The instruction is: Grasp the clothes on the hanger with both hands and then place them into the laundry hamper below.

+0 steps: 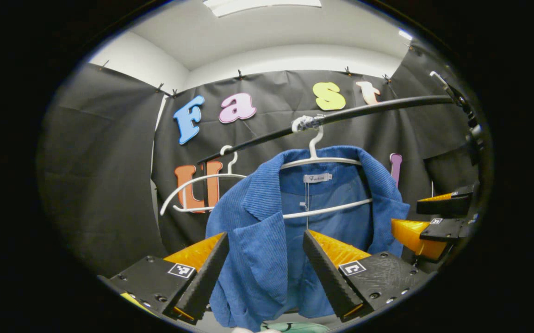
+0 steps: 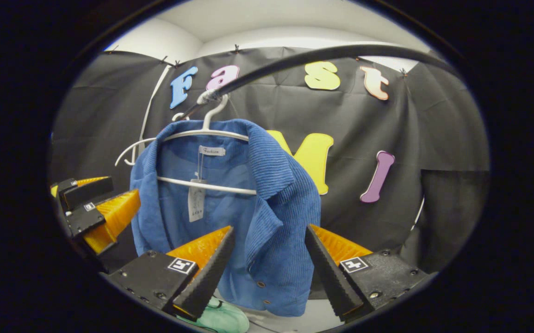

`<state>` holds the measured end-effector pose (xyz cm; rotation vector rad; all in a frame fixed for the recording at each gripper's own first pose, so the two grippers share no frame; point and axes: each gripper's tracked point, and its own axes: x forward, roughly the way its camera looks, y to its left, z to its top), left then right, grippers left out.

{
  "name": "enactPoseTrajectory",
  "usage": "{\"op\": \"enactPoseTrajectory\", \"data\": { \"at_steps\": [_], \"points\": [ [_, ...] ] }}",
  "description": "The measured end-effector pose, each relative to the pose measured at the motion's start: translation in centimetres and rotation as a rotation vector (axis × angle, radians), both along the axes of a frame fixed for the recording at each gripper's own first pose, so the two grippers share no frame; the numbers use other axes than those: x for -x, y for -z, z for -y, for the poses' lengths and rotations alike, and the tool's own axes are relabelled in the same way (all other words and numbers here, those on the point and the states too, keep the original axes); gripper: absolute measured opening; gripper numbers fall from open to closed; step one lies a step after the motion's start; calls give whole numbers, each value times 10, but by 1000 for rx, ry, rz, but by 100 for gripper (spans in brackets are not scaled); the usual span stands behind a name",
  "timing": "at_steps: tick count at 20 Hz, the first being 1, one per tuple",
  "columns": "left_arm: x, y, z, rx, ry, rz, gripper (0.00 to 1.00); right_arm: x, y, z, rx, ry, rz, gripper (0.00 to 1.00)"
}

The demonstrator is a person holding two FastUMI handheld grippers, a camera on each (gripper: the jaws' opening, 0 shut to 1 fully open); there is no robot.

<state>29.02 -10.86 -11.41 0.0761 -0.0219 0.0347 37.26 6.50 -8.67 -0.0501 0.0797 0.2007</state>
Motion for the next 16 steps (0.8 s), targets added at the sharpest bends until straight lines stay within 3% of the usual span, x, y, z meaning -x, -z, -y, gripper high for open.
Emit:
{"op": "enactPoseTrajectory", "data": {
  "at_steps": [4,8,9,10,13,14,16],
  "points": [
    [-37,19,-1,-23,-30,-29,98,-33,11,-8,-55,-23,-48,94],
    [-56,26,-14,4,-67,-48,98,-50,10,-14,-82,-78,-45,74],
    [-59,27,-17,14,-69,-53,91,-53,8,-15,-101,-95,-45,71],
    [-61,28,-18,28,-65,-59,84,-55,9,-15,-116,-108,-47,56],
    [-64,35,-11,84,12,-101,57,-65,11,-4,-160,-98,-42,28],
    [-64,34,-8,99,31,-105,47,-65,13,-5,-177,-123,-52,12],
    [-65,33,-27,74,-29,-96,27,-58,15,-9,-217,-189,-67,9]
  ]
}}
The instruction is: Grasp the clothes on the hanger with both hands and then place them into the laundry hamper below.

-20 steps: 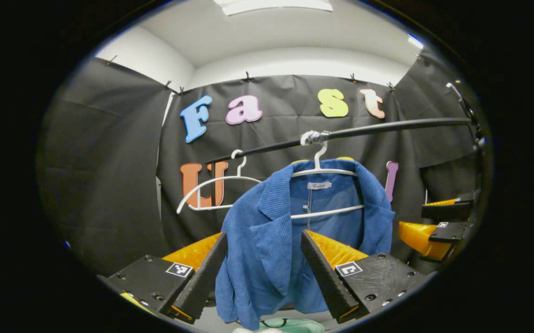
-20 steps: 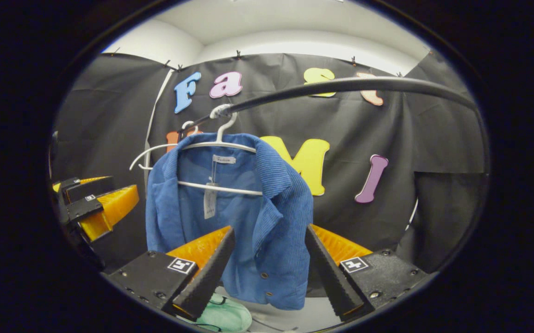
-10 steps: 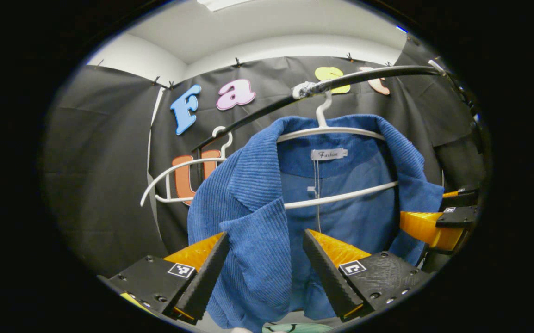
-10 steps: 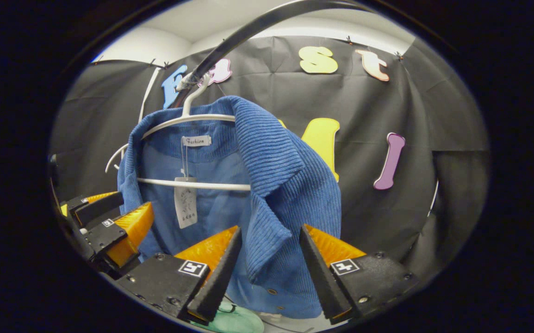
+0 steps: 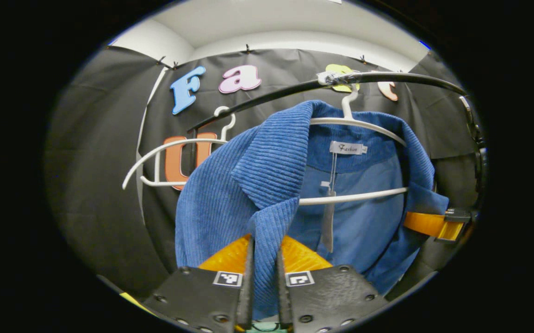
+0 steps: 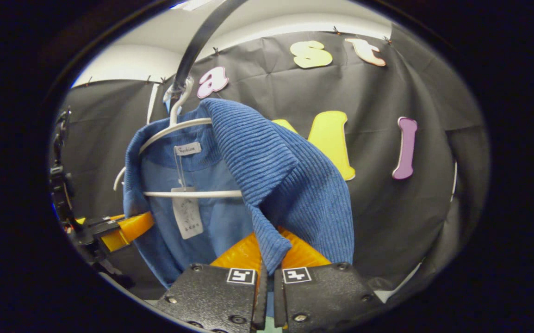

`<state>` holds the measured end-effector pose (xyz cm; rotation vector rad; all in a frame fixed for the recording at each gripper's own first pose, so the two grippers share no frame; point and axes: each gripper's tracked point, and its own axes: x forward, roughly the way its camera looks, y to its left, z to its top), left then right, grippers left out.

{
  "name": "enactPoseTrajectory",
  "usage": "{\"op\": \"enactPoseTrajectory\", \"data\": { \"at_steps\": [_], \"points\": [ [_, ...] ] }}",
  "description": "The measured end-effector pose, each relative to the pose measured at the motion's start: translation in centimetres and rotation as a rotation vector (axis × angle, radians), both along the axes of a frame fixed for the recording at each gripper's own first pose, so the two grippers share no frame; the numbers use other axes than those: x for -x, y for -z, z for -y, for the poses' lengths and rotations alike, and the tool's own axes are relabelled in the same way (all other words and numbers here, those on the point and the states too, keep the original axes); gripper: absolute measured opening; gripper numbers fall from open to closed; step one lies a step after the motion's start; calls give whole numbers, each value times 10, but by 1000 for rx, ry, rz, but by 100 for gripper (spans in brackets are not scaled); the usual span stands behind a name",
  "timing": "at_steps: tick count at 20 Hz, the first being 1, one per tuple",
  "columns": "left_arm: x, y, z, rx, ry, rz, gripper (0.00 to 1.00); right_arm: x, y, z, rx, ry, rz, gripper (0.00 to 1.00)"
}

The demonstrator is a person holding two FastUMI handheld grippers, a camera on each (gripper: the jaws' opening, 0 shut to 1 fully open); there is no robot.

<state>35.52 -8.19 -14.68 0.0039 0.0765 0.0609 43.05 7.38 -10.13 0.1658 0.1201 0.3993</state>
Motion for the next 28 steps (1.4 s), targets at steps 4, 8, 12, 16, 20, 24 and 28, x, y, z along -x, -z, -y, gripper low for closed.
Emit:
{"op": "enactPoseTrajectory", "data": {
  "at_steps": [4,8,12,16,20,24,28],
  "points": [
    [1,-4,0,23,11,-16,1,14,3,-5,-79,-155,-37,6],
    [12,-12,-16,26,-6,-9,0,28,-5,-2,-171,-291,-35,6],
    [20,-36,-37,64,-20,38,5,44,-18,0,-313,-396,-69,6],
    [21,-69,-54,157,-7,92,5,56,-46,10,-492,-517,-72,6],
    [16,-96,-71,180,-7,139,5,51,-72,26,-588,-547,-56,6],
    [2,-115,-86,221,3,161,0,26,-100,51,-702,-493,-25,6],
    [-18,-123,-96,268,58,133,5,1,-110,67,-735,-430,-24,5]
  ]
}}
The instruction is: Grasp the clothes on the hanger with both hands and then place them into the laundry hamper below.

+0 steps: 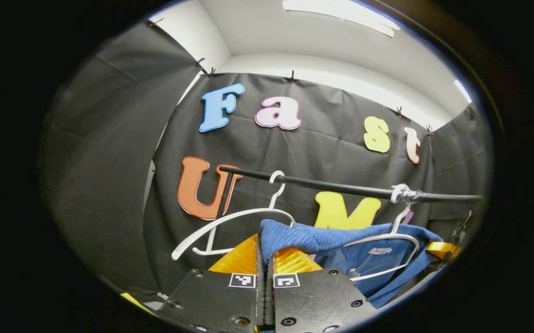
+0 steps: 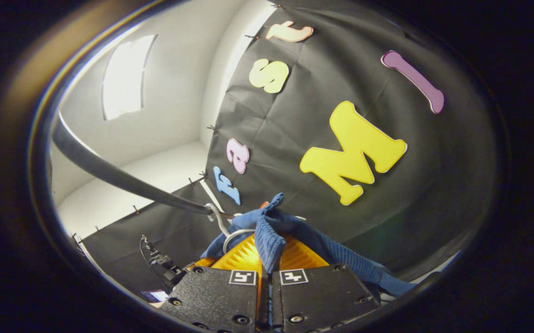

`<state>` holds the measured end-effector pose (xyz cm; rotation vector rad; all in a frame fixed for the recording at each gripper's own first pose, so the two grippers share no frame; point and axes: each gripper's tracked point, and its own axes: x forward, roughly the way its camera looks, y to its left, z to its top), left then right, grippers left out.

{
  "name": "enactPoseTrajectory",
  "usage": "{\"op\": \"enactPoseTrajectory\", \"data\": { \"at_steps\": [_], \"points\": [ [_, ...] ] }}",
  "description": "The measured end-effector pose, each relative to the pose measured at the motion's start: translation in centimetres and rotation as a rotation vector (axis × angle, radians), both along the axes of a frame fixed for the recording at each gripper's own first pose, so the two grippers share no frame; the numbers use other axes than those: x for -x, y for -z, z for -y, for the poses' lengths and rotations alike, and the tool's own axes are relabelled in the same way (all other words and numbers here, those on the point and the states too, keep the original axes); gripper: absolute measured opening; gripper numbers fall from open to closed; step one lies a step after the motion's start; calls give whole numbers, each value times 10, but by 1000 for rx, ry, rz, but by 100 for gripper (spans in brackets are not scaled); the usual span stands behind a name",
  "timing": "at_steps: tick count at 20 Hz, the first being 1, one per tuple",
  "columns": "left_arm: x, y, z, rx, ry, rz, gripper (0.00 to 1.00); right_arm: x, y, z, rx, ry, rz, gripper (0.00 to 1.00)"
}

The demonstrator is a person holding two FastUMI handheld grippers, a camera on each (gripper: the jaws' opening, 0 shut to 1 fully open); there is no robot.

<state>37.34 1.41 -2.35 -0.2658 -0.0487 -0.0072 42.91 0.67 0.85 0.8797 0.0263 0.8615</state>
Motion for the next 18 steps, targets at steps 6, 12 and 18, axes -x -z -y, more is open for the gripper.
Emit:
{"op": "enactPoseTrajectory", "data": {
  "at_steps": [6,12,18],
  "points": [
    [-17,25,-2,125,118,-69,5,-26,15,25,-41,56,-79,6],
    [-13,60,7,247,206,-162,5,-47,41,30,-56,83,-165,4],
    [-12,50,6,317,222,-137,0,-60,30,33,-152,83,-234,6]
  ]
}}
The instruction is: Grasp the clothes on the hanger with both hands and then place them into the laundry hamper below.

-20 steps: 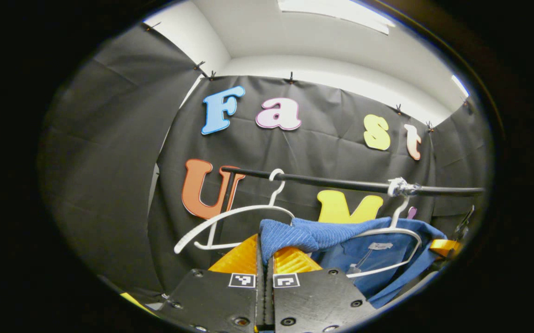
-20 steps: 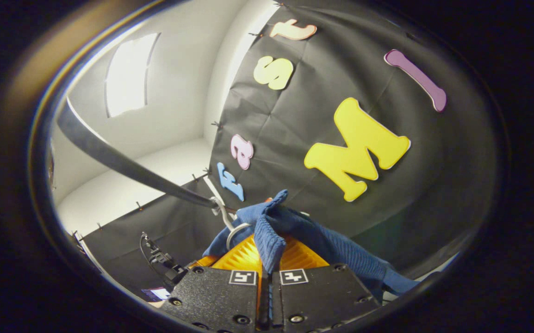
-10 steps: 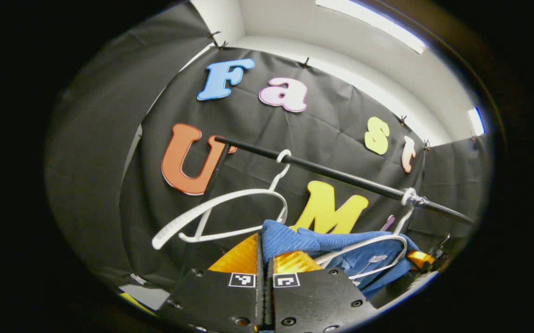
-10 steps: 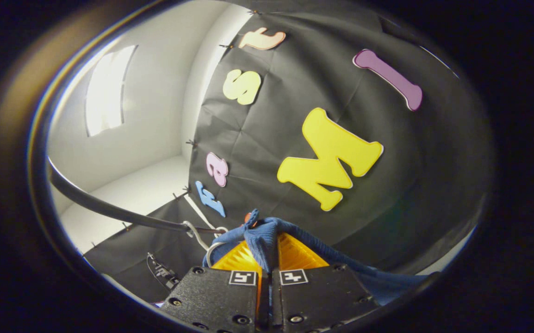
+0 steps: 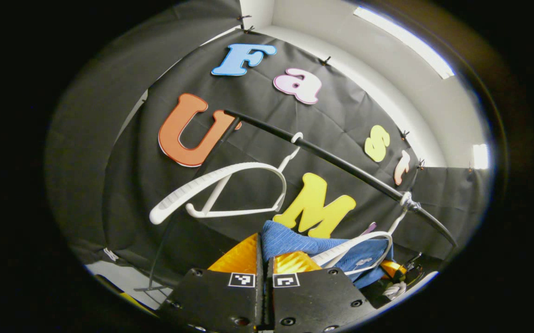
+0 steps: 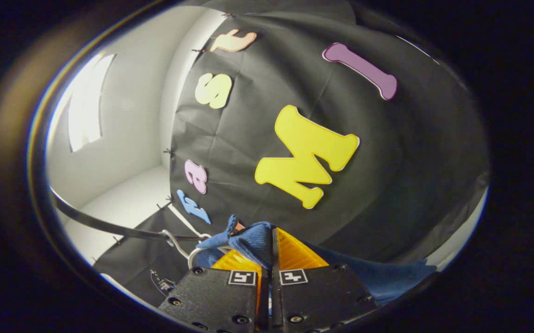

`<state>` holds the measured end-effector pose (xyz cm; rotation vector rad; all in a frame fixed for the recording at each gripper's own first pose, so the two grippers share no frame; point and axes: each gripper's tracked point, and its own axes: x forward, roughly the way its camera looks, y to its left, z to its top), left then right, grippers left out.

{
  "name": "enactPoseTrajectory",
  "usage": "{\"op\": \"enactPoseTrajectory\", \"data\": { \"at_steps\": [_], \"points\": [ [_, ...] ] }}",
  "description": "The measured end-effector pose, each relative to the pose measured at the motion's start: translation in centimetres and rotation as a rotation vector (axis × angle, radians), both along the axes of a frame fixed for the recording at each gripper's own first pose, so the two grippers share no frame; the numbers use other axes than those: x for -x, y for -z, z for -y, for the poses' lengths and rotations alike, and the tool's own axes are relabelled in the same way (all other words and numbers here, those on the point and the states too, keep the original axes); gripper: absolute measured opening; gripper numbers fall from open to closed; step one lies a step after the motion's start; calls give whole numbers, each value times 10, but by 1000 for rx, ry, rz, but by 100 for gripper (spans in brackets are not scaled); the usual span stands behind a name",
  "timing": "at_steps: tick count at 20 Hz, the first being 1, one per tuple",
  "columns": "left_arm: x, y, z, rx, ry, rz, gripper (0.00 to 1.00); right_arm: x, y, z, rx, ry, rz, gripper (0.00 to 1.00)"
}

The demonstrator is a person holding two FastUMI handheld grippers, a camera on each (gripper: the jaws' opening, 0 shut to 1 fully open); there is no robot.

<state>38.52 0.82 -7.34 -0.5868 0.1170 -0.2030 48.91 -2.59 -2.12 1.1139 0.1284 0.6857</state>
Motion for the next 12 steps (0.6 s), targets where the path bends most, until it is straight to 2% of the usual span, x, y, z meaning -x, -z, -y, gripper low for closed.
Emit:
{"op": "enactPoseTrajectory", "data": {
  "at_steps": [1,2,3,5,6,7,8,9,12],
  "points": [
    [-2,-1,-3,-11,-1,5,5,-4,-9,2,-31,3,3,6],
    [-6,-2,-3,-12,1,3,0,-11,-8,2,-20,20,-4,5],
    [-12,-3,-1,-8,6,0,5,-19,-2,-1,8,27,-12,5],
    [-12,5,-3,-15,3,-27,5,-20,16,-8,60,16,-36,5],
    [-6,12,-9,-15,-2,-39,0,-14,20,-12,79,3,-41,6],
    [-2,19,-14,-8,-11,-49,0,-10,27,-13,103,7,-37,5],
    [-2,28,-20,6,-23,-69,5,-6,35,-16,136,1,-32,5],
    [0,39,-23,24,-33,-92,0,-4,45,-19,167,-1,-39,5],
    [9,75,-22,52,-48,-178,0,-4,69,-23,199,-13,-102,6]
  ]
}}
